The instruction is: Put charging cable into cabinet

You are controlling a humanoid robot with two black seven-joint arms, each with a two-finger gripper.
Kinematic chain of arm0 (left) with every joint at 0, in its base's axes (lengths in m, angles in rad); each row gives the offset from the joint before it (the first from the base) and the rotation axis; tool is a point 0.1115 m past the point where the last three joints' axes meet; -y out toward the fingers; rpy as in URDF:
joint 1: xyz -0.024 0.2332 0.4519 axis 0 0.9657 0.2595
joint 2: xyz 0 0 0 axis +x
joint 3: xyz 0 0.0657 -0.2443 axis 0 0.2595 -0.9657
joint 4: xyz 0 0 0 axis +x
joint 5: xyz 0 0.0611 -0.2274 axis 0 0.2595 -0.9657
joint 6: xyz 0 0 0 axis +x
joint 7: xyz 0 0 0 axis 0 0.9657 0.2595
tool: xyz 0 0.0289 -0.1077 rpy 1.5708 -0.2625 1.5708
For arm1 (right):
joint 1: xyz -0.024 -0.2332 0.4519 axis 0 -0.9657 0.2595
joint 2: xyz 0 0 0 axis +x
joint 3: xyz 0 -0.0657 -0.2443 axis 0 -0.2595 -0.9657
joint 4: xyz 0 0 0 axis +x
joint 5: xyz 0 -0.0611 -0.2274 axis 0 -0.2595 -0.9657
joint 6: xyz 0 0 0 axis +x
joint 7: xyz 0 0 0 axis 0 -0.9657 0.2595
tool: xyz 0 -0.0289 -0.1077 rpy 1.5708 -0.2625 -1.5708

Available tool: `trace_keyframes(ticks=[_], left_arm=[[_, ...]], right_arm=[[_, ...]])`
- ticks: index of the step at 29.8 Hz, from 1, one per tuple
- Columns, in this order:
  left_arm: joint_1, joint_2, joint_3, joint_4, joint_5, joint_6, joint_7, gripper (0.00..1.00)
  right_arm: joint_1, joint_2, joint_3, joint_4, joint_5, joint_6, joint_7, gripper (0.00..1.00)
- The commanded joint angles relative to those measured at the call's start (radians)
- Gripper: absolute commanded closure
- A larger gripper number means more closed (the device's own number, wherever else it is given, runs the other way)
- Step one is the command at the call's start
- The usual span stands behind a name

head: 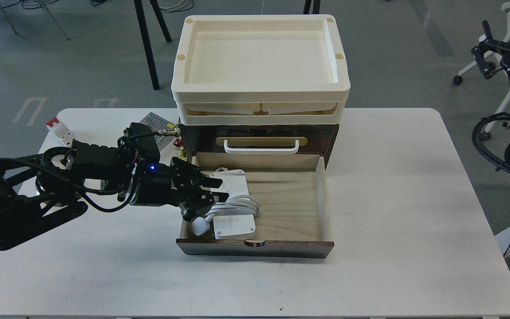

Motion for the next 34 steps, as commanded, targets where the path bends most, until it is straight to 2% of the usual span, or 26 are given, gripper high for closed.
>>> trace_keyframes(ticks=[1, 4, 9, 11, 13, 16, 18, 20, 21, 22, 25, 27, 29, 34], left_arm=[[-0.001, 0.011, -0.004, 0.001, -0.029, -0.001, 0.0, 0.35], [-0.004, 0.074, -0.012, -0.009, -0.156, 0.001, 0.0, 0.33], [0.001, 0.299, -0.049, -0.024, -0.471, -0.018, 0.0, 0.3], [0.016, 0.368, -0.047, 0.001, -0.618, -0.032, 0.0, 0.28], [0.056, 0.379, -0.05, 0.066, -0.863, -0.023, 0.0, 0.28], [0.067, 0.355, -0.073, 0.157, -1.336, -0.033, 0.0, 0.25], [0.061, 0.316, -0.143, 0.204, -1.621, -0.051, 0.0, 0.25], [0.051, 0.271, -0.241, 0.284, -1.804, -0.135, 0.0, 0.24], [0.042, 0.232, -0.295, 0.335, -1.861, -0.209, 0.0, 0.24], [0.019, 0.189, -0.343, 0.379, -1.896, -0.279, 0.0, 0.24], [-0.022, 0.007, -0.498, 0.554, -1.967, -0.283, 0.0, 0.24], [-0.022, -0.062, -0.548, 0.637, -1.973, -0.283, 0.0, 0.24], [-0.016, -0.086, -0.553, 0.674, -1.975, -0.283, 0.0, 0.24], [0.025, -0.084, -0.556, 0.677, -1.975, -0.283, 0.0, 0.24]], right_arm=[[0.0, 0.002, 0.005, 0.006, 0.0, 0.0, 0.0, 0.0], [0.015, 0.005, -0.001, 0.011, -0.001, 0.0, 0.0, 0.0], [0.092, 0.008, -0.007, 0.008, -0.005, 0.001, -0.003, 0.0], [0.115, 0.011, -0.007, 0.011, -0.02, 0.0, -0.003, 0.0], [0.133, 0.016, -0.007, 0.015, -0.057, 0.0, -0.003, 0.0], [0.143, 0.025, -0.024, 0.021, -0.142, 0.022, -0.001, 0.0], [0.15, 0.042, -0.044, 0.029, -0.214, 0.022, 0.006, 0.0], [0.152, 0.081, -0.041, 0.023, -0.236, 0.022, 0.008, 0.0], [0.146, 0.11, -0.036, 0.021, -0.236, 0.022, 0.009, 0.0], [0.14, 0.126, -0.033, 0.021, -0.235, 0.022, 0.009, 0.0], [0.088, 0.141, -0.027, 0.024, -0.235, 0.022, 0.021, 0.0], [0.066, 0.147, -0.027, 0.026, -0.235, 0.022, 0.026, 0.0], [0.06, 0.146, -0.027, 0.027, -0.235, 0.022, 0.026, 0.0], [0.041, 0.134, 0.011, 0.026, -0.233, 0.022, 0.031, 0.0]])
